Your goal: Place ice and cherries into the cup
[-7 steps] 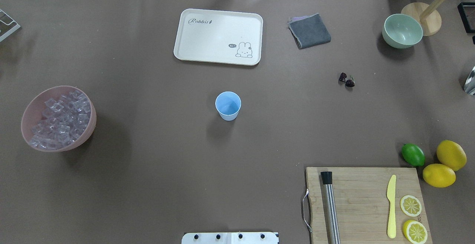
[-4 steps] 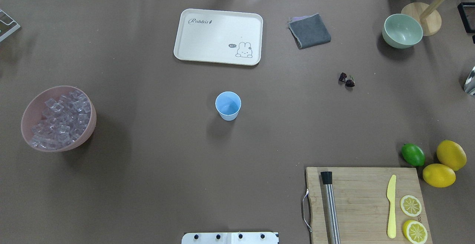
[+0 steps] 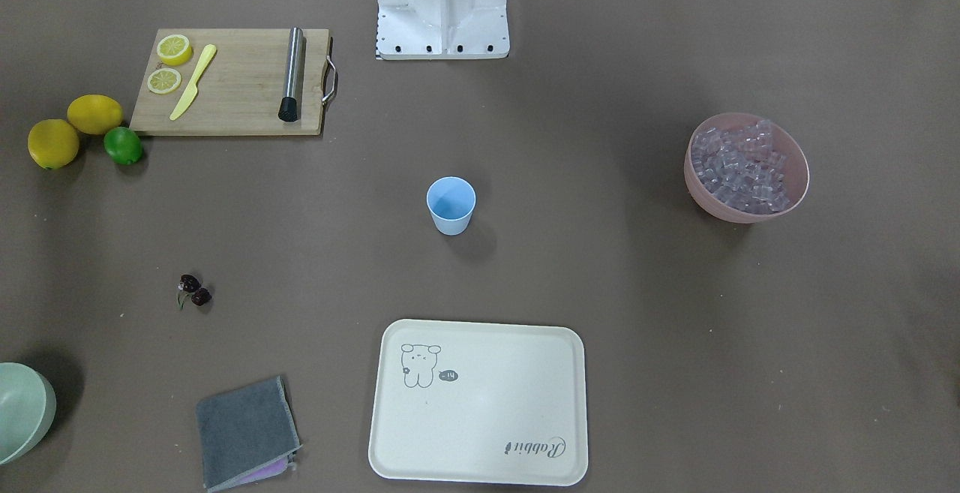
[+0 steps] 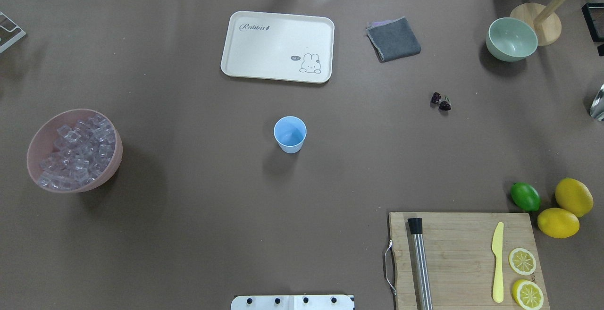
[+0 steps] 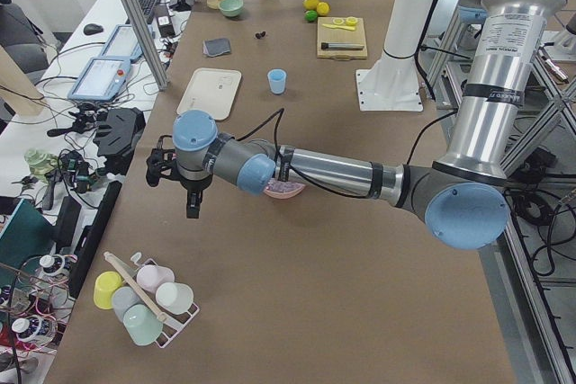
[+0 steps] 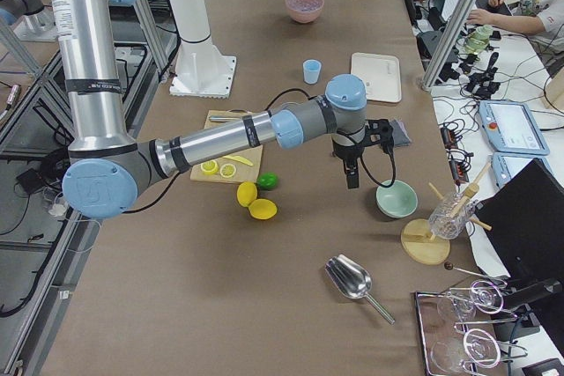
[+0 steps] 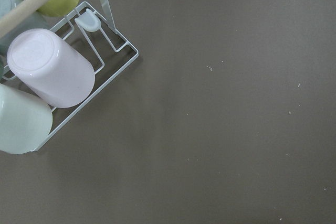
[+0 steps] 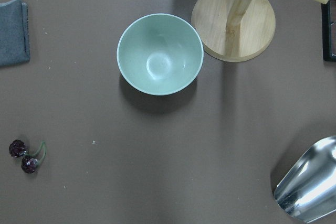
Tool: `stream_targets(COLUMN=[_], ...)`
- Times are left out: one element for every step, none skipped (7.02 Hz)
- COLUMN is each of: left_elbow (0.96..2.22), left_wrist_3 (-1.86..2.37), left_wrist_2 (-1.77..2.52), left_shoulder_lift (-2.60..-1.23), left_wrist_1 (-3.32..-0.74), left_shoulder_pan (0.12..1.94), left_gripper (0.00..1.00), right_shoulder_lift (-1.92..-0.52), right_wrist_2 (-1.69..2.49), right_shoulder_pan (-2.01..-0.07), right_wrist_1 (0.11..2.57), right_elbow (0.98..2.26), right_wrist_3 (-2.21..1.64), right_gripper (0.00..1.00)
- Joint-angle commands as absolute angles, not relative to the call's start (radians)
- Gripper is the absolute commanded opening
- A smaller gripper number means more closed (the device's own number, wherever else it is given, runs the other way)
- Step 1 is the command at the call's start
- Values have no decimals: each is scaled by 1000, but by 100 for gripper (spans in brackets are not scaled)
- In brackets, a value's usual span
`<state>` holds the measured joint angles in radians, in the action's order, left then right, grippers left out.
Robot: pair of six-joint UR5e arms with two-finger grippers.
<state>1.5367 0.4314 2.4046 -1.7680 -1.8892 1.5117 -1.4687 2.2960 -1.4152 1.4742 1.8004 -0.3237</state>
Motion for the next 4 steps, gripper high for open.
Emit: stream_targets(left_elbow=[1598, 1670, 1737, 1811], left_wrist_3=[436, 433, 431, 430], left_wrist_2=[2405, 2401, 2399, 2398], left_shoulder_lift=[-1737, -1729, -1706, -1672], left_wrist_1=[-1927, -1927, -1928, -1939], left_shoulder_pan=[1456, 1416, 1346, 1263], left_gripper=[97, 97, 97, 97], right_shoulder_lift=[-1456, -1459, -1457, -1456], right_wrist_2=[2296, 2301, 2293, 2293], right_shoulder_pan=[-1402, -1402, -1402, -1404], right_wrist_1=[1474, 1474, 1474, 1474], right_elbow=[1802, 1805, 1801, 1798], right_wrist_3=[-331, -333, -333, -333], right_gripper=[100, 100, 100, 100])
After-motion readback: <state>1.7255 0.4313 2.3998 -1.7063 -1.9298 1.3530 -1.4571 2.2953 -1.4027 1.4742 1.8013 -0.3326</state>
